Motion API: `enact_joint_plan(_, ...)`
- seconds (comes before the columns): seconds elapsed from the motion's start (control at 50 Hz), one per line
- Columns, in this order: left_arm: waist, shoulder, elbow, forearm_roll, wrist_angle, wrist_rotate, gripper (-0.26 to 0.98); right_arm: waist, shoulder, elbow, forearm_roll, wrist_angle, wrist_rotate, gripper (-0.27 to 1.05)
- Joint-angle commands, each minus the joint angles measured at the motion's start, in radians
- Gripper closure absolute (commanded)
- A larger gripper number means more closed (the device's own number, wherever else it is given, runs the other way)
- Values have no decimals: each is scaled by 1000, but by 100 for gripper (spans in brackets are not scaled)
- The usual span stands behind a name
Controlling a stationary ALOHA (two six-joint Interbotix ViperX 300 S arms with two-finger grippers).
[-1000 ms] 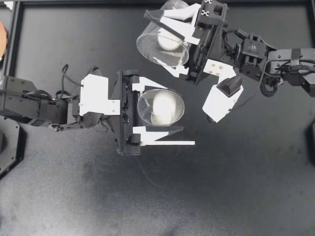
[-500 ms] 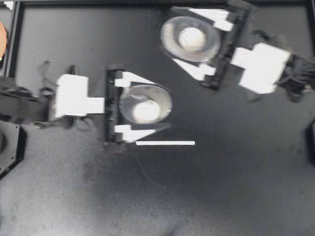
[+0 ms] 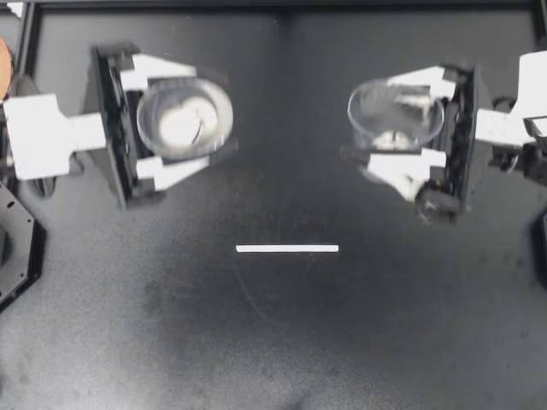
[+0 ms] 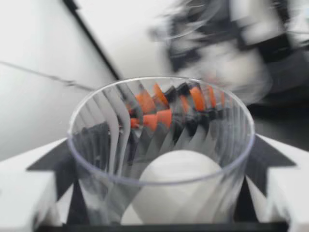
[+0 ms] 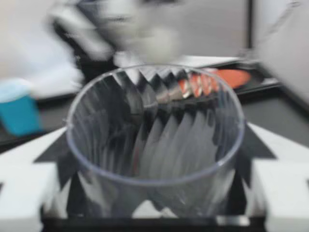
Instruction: Transfer one of the two balls in the right glass into the left glass, then transfer it back to the right glass.
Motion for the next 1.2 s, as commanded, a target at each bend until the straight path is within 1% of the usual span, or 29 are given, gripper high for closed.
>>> enact_joint_plan(0.0, 25, 2, -41, 3, -2, 37, 5, 31, 14, -23, -31, -46, 57, 31)
enact_joint_plan(0.14, 40, 43, -83, 2, -3, 133, 5, 48, 78, -52, -100, -89, 156, 31)
enact_joint_plan(0.3, 40, 107, -147, 2, -2, 213, 5, 48, 195, -109, -202, -123, 264, 31)
enact_joint_plan(0.4, 46, 137, -173, 2, -2, 261, 5, 48, 241, -135, -259, -141, 318, 31)
enact_joint_plan(0.48, 48, 152, -187, 2, -6, 321, 5, 49, 262, -147, -284, -163, 350, 31)
enact_joint_plan(0.82, 48, 202, -238, 2, -11, 532, 5, 48, 304, -166, -296, -181, 371, 31)
enact_joint_plan(1.02, 48, 221, -244, 0, -37, 647, 5, 48, 316, -170, -296, -179, 371, 31)
enact_joint_plan(1.18, 48, 225, -250, 2, -63, 695, 5, 48, 318, -170, -296, -176, 370, 31)
